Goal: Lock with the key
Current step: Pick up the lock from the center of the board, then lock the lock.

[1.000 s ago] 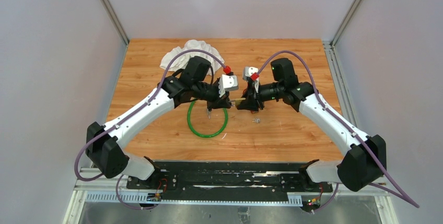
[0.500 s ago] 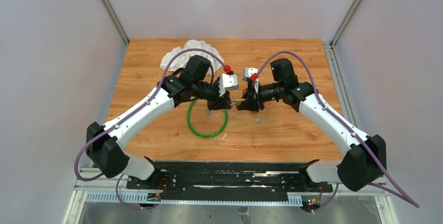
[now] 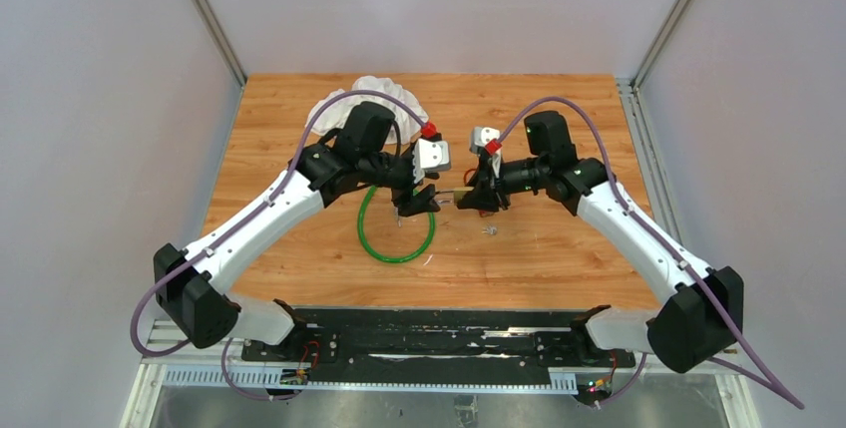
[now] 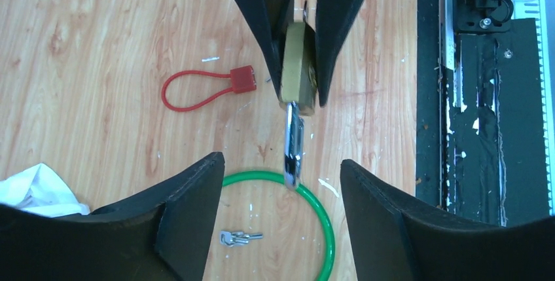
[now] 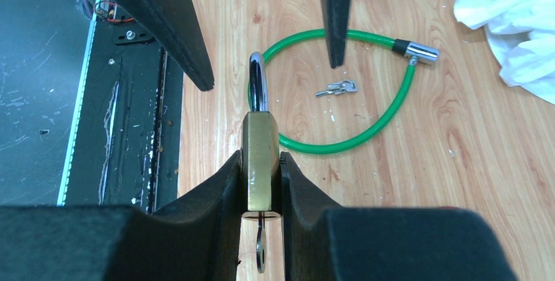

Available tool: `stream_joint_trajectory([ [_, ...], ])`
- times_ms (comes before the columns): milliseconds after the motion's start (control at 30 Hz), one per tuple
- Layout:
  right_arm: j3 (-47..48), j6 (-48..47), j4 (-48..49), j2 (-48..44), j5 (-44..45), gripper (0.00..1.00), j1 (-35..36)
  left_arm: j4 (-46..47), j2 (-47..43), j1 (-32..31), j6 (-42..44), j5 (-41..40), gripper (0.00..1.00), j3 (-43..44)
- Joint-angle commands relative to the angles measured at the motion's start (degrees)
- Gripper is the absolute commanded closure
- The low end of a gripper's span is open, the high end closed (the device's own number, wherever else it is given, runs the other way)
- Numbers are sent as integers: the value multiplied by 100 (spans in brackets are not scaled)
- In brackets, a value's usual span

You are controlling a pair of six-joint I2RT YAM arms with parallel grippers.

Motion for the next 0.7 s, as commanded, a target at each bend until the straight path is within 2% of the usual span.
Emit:
stream_joint_trajectory([
  [0,15,3,77,-368,-448,99,-366,-37,-135,36,63,-7,31,42],
  [167,-21,41,81,-532,-657,99,-540,23,-50,192,-111,349,41,66],
  [367,-37,69,109,-520,-723,99,-584,59,301,193,-454,601,58,283],
  [667,-95,120,191,-506,-759,100,-584,139,529,185,-667,951,69,393],
])
